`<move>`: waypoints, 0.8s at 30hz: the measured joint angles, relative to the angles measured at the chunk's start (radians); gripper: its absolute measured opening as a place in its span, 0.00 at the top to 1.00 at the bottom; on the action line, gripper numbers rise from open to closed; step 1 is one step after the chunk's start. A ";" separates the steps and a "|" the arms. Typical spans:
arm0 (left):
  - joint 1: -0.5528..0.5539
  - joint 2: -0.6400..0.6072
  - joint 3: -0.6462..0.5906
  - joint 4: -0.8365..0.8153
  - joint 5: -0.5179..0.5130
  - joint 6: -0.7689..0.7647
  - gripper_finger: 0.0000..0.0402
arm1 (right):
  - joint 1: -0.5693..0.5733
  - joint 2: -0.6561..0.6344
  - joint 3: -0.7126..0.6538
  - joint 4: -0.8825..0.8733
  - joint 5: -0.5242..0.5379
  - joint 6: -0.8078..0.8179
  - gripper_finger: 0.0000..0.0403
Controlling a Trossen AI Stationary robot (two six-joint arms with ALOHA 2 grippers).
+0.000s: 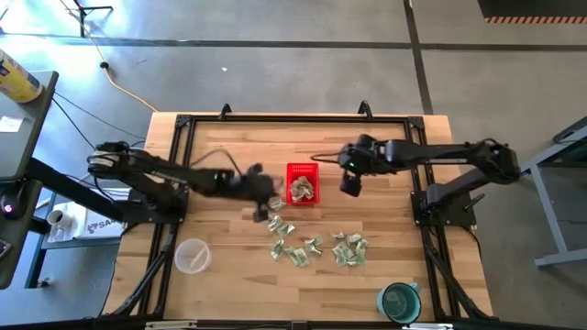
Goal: Pick and place items into bin
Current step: Put the light green stevia packet into the red bin, then put the green truvia packet into the red bin
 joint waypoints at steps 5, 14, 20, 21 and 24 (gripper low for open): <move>0.146 0.083 0.055 0.108 0.218 0.123 0.88 | 0.057 -0.056 -0.107 0.013 -0.079 0.049 0.26; 0.206 0.230 0.206 0.075 0.295 0.123 0.48 | 0.270 -0.060 -0.237 0.038 -0.232 -0.055 0.26; 0.206 0.177 0.322 -0.234 0.290 0.078 0.36 | 0.405 -0.060 -0.280 0.131 -0.298 0.027 0.26; 0.206 0.160 0.325 -0.289 0.286 0.073 0.35 | 0.428 -0.060 -0.289 0.152 -0.298 0.041 0.26; 0.206 0.109 0.315 -0.398 0.255 0.072 0.36 | 0.492 -0.053 -0.316 0.236 -0.298 0.050 0.26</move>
